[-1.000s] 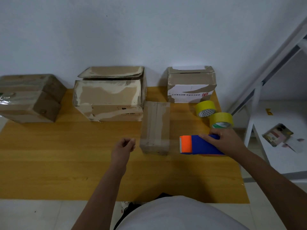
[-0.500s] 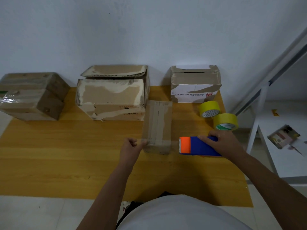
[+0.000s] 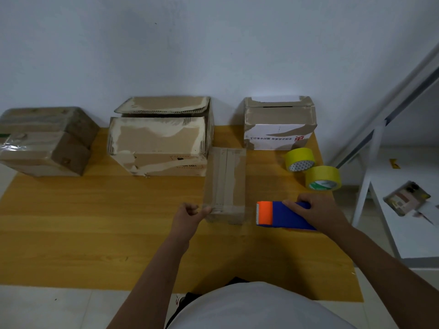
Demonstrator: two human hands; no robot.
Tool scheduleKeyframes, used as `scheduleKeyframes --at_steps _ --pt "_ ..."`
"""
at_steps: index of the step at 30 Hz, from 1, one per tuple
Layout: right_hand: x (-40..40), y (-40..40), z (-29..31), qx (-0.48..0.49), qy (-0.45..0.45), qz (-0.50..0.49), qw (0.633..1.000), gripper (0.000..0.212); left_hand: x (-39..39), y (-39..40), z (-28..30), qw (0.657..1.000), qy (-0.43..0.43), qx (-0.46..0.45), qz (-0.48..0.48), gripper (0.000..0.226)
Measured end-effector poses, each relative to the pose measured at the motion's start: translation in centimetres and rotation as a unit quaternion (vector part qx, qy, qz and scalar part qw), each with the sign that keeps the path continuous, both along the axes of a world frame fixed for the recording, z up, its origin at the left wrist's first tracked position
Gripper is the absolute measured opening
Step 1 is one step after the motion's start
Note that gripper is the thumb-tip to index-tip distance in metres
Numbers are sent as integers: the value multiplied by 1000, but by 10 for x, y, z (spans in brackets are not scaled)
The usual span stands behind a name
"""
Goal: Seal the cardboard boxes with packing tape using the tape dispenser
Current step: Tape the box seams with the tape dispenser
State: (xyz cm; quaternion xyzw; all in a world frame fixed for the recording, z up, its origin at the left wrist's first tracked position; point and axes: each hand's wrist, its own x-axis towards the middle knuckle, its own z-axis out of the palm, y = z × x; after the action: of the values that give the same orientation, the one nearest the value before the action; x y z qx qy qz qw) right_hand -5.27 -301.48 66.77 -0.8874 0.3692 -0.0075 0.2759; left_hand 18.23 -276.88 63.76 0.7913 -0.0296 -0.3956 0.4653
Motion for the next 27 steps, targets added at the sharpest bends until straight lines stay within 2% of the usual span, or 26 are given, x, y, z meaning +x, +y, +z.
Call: scheduleKeyframes --at_steps 6,9,13,15,18,20,22,24,25,27 --pt "-1 3 -1 -2 -11 1 1000 59 1 1 4 999 9 37 -13 49" --pt "0 3 -1 2 -14 -4 1000 60 -1 -1 7 997 -23 68 -19 52" --pt "1 6 -1 -2 -24 -12 1000 58 -3 -4 12 984 -112 128 -55 56" --pt "3 8 -1 -3 -24 -13 1000 57 -5 -6 17 971 -164 150 -88 71" --pt "4 9 -3 -9 -15 -10 1000 53 -4 -4 21 947 -234 177 -130 113" --pt "4 9 -3 -10 -8 -11 1000 53 -4 -2 27 901 -356 175 -178 105" --pt "3 7 -3 -10 -13 -13 1000 53 -8 -3 32 821 -476 106 -298 80" --pt "2 6 -4 -10 -21 -15 1000 56 -16 -5 27 729 -503 43 -463 64" --pt "2 6 -3 -9 -21 -17 1000 58 -19 -4 21 695 -491 39 -525 61" --pt "1 5 -3 -7 -18 -19 1000 59 -18 -2 7 666 -465 65 -579 59"
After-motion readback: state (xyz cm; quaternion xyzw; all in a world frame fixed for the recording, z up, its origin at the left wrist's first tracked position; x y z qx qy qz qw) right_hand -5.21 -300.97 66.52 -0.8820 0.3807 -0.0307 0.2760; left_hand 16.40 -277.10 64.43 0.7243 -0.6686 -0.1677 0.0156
